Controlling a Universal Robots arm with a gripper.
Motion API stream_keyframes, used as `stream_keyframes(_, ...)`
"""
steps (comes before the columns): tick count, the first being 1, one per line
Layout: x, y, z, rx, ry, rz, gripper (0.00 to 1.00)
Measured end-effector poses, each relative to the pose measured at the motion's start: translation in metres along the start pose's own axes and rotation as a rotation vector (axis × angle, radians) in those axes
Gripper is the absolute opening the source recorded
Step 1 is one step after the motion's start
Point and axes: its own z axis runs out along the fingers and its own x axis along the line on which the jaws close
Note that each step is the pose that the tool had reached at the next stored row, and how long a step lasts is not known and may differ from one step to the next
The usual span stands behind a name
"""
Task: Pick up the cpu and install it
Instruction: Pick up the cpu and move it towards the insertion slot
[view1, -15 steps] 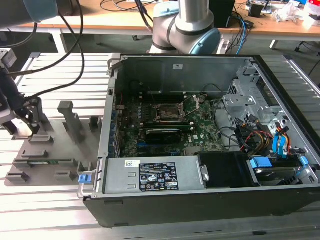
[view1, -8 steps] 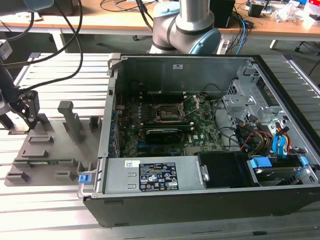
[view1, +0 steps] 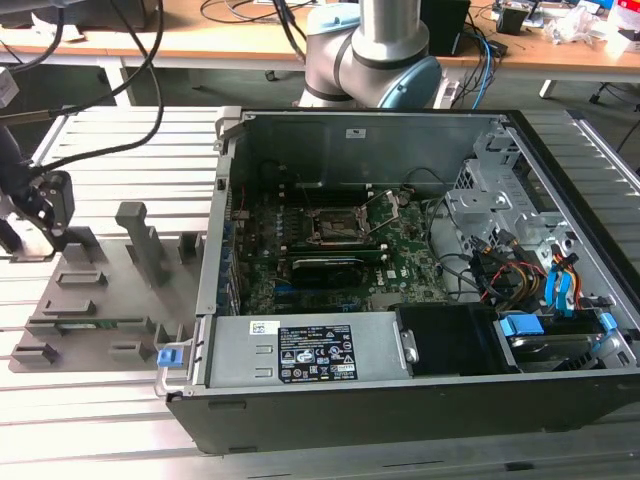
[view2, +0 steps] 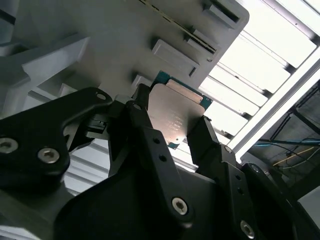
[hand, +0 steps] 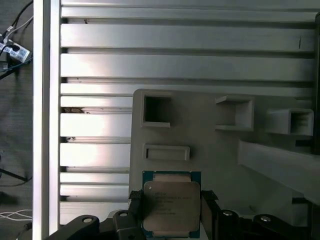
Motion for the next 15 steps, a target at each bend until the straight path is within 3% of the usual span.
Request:
stream_keyframes(5,-0.0001,-0.0001,-0.0091,0.0000,0.0000,0.000,0.55)
stream_keyframes(10,-0.0001,-0.0003,-0.0260,0.0001,0.0000,0.000,0.55)
stream_keyframes(15,-0.0003,-0.0004,-0.0379,0.0000,0.0000,0.000,0.55)
